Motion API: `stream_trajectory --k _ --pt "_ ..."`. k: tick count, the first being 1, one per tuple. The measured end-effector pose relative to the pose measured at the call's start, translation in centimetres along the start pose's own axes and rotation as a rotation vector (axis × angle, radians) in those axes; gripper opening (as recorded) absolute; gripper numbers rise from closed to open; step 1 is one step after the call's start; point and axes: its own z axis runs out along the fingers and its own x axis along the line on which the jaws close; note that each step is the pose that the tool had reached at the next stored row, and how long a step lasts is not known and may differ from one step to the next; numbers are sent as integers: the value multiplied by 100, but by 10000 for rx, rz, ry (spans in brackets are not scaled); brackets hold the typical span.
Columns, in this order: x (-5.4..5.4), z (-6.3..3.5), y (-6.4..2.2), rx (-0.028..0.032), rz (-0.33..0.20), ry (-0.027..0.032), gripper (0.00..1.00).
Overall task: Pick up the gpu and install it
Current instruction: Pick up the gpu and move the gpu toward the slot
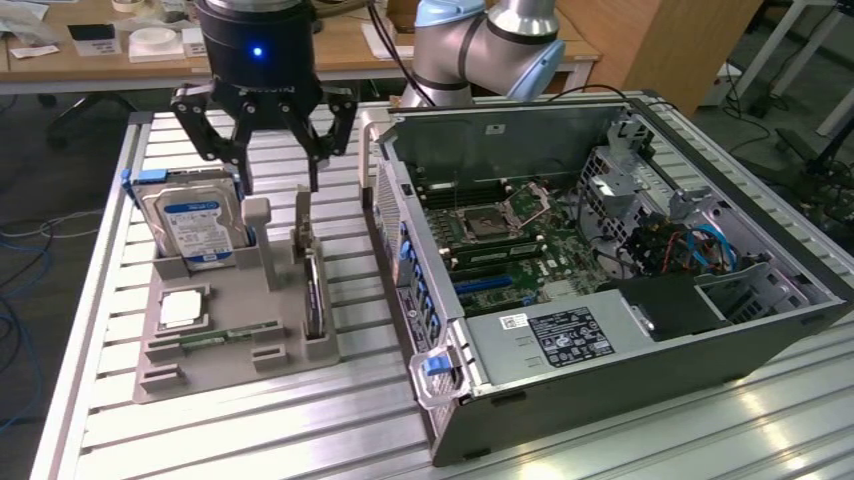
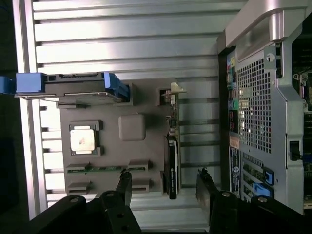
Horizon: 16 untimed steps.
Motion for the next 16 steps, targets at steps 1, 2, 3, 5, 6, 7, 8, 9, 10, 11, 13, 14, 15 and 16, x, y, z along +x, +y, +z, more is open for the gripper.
stream_trajectory --k 1,2,3,5,6,7,8,9,10,11,13,14,15,16 --pt "-4 9 0 1 1 -3 65" --pt "-5 19 0 0 1 -7 65" --pt "-6 26 0 1 1 -10 65" --pt "-7 34 0 2 0 -8 65" --pt "-7 40 -1 1 0 -9 65" --pt "-7 46 -1 0 -1 -10 65" --pt "-7 52 -1 1 0 -10 65" --pt "-8 60 -2 1 0 -10 65" --pt "-8 71 -2 0 0 -11 65" --pt "-8 82 -2 2 0 -11 65" --pt "-9 109 -3 1 0 -12 65" --pt "-9 119 -4 2 -1 -12 65" --pt "-9 129 -4 1 -1 -12 65" --pt "-9 139 -4 2 -1 -13 65"
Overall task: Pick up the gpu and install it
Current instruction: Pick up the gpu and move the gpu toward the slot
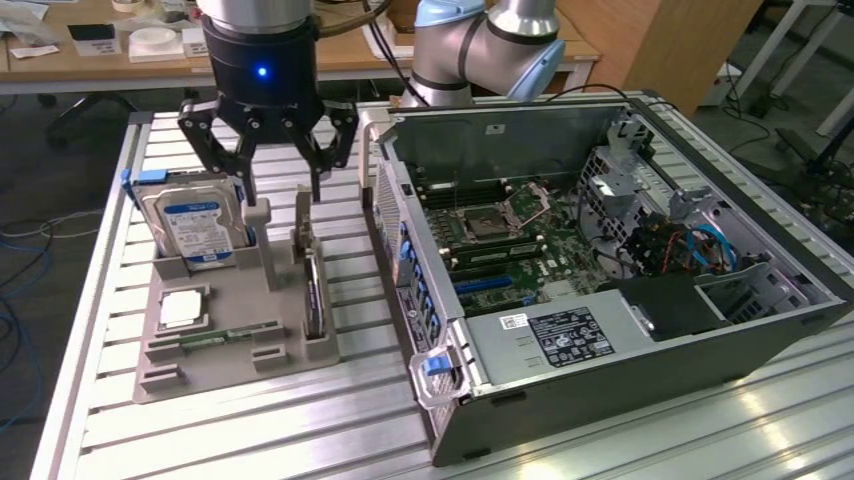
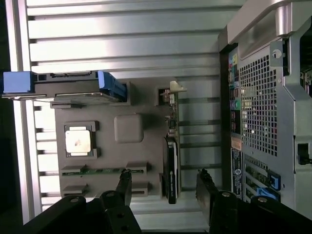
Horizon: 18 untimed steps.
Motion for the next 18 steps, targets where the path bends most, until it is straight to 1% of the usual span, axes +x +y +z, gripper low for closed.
stream_trajectory --k 6,14,18 --pt "-1 48 -2 -1 -1 -21 65" --pt "-2 110 -4 -2 -1 -32 65" --pt "-2 146 -5 -4 -2 -59 65"
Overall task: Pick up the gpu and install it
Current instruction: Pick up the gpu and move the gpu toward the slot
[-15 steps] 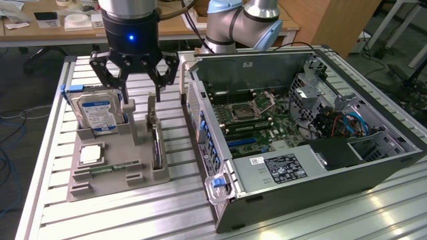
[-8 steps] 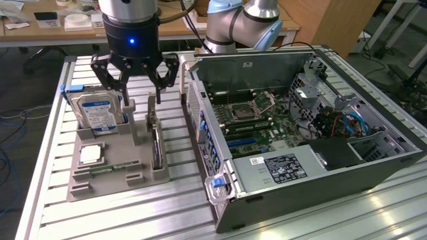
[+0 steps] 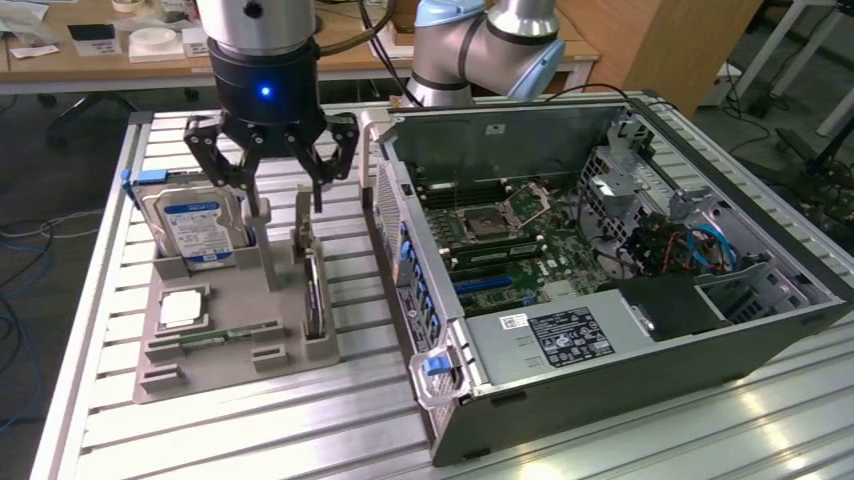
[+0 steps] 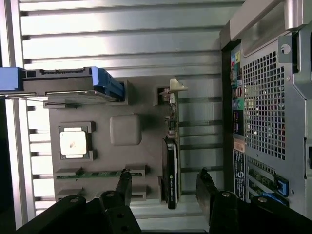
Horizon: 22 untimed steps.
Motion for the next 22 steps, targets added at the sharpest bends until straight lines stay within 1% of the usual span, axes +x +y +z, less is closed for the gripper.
stream_trajectory --k 7,22 --pt "-1 56 -2 -5 -2 -71 65" --pt "-2 175 -6 -12 -6 -185 65"
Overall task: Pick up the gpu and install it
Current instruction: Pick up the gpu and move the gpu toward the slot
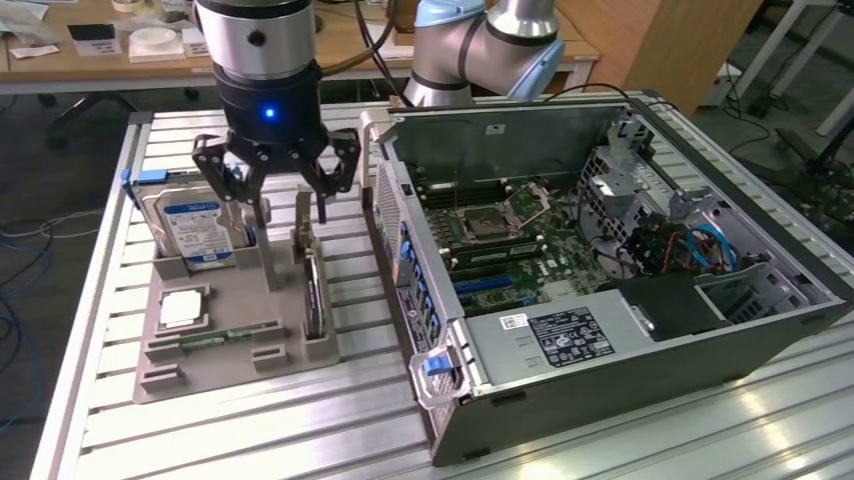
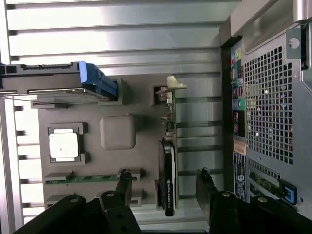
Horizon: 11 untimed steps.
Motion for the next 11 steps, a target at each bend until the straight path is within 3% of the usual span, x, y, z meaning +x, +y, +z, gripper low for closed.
stream_trajectory --k 11 --pt "0 95 -3 -2 -2 -36 65"
